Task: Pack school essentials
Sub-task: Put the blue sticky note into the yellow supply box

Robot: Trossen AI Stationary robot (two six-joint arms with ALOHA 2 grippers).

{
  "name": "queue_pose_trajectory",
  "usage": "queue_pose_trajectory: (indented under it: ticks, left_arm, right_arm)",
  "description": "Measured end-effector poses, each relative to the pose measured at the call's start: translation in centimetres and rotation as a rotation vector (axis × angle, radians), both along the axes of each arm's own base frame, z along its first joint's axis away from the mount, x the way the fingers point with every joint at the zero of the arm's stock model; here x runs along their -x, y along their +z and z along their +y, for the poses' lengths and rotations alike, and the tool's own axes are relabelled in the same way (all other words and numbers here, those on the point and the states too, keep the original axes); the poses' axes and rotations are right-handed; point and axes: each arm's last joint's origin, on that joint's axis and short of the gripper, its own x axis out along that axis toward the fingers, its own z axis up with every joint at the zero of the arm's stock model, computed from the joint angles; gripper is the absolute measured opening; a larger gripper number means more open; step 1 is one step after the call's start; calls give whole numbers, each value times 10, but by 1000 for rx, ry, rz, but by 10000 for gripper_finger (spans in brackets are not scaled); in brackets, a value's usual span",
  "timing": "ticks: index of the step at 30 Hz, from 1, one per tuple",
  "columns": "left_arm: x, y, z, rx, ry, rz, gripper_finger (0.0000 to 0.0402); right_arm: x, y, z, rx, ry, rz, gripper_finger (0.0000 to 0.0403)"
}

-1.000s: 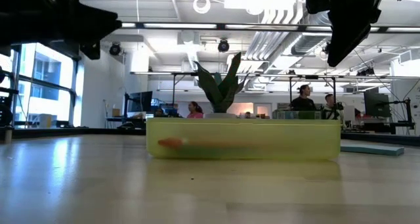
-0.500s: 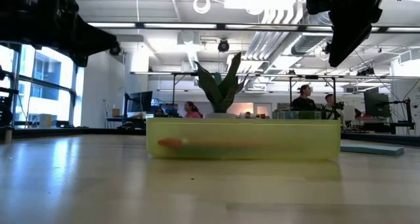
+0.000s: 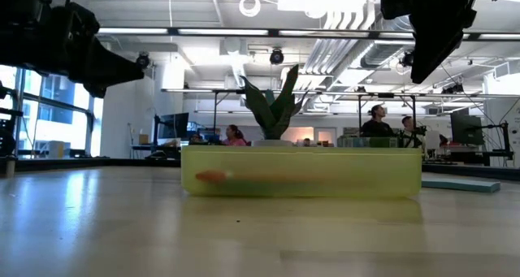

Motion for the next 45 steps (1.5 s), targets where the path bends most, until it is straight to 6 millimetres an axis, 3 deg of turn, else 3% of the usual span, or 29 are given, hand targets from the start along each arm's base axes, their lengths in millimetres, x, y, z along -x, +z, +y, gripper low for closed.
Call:
queue_pose_trajectory:
  ticks: [16, 34, 42, 45]
  left_arm:
    - [0, 0, 0, 6, -1, 1, 85]
    - [0, 0, 0, 6, 1, 1, 86]
    - [0, 0, 0, 6, 2, 0, 86]
    - [0, 0, 0, 6, 2, 0, 86]
  right_arm:
    - [-1, -5, 11, -80, -95, 10, 118]
    - [-31, -56, 20, -10, -130, 208, 118]
    - [-26, -59, 17, 58, -192, 264, 121]
    - [-22, -57, 18, 61, -203, 275, 140]
